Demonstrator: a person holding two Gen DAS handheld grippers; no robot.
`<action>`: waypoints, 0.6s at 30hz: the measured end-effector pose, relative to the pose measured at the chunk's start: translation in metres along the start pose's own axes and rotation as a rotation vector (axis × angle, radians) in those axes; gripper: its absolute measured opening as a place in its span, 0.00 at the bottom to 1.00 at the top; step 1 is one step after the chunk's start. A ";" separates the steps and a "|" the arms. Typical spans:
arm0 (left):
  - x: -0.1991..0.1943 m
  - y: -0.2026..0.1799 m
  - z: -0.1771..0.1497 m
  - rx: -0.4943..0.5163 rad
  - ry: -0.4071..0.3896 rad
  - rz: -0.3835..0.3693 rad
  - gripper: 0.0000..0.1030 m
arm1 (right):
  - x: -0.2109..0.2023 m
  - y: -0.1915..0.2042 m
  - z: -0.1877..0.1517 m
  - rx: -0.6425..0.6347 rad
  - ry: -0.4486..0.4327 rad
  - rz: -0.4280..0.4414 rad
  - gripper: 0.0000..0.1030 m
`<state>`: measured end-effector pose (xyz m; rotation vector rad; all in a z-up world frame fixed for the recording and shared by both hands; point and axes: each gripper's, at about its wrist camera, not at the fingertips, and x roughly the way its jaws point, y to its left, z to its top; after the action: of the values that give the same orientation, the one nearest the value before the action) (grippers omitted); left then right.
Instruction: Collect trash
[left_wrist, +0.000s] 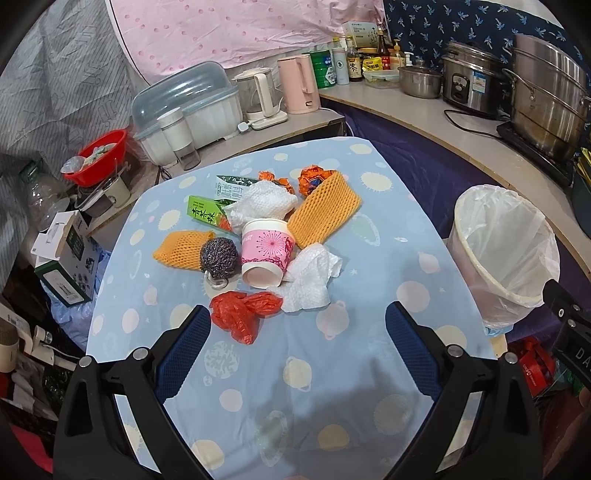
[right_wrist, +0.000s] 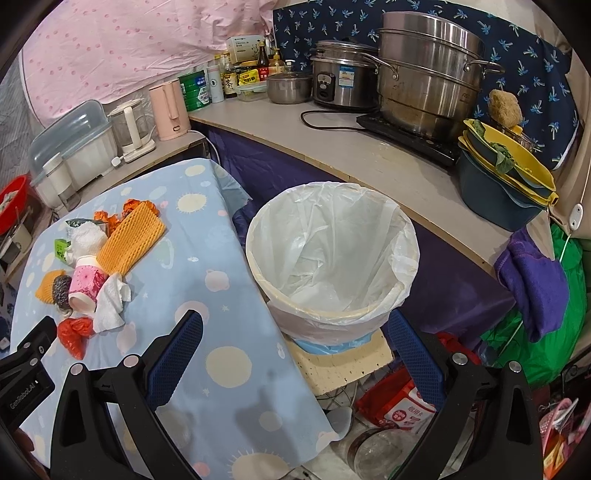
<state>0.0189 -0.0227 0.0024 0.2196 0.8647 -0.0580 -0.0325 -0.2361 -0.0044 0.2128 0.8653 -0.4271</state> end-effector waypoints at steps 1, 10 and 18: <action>0.002 0.002 0.001 -0.001 0.002 -0.001 0.89 | 0.001 0.002 0.000 -0.002 -0.003 0.001 0.93; 0.021 0.016 0.004 -0.002 0.015 -0.031 0.88 | 0.018 0.030 0.003 -0.036 0.009 0.006 0.93; 0.052 0.038 0.006 -0.036 0.028 -0.063 0.88 | 0.039 0.062 0.004 -0.057 0.009 0.017 0.93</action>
<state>0.0627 0.0149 -0.0273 0.1604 0.8998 -0.0980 0.0204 -0.1930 -0.0316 0.1696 0.8828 -0.3850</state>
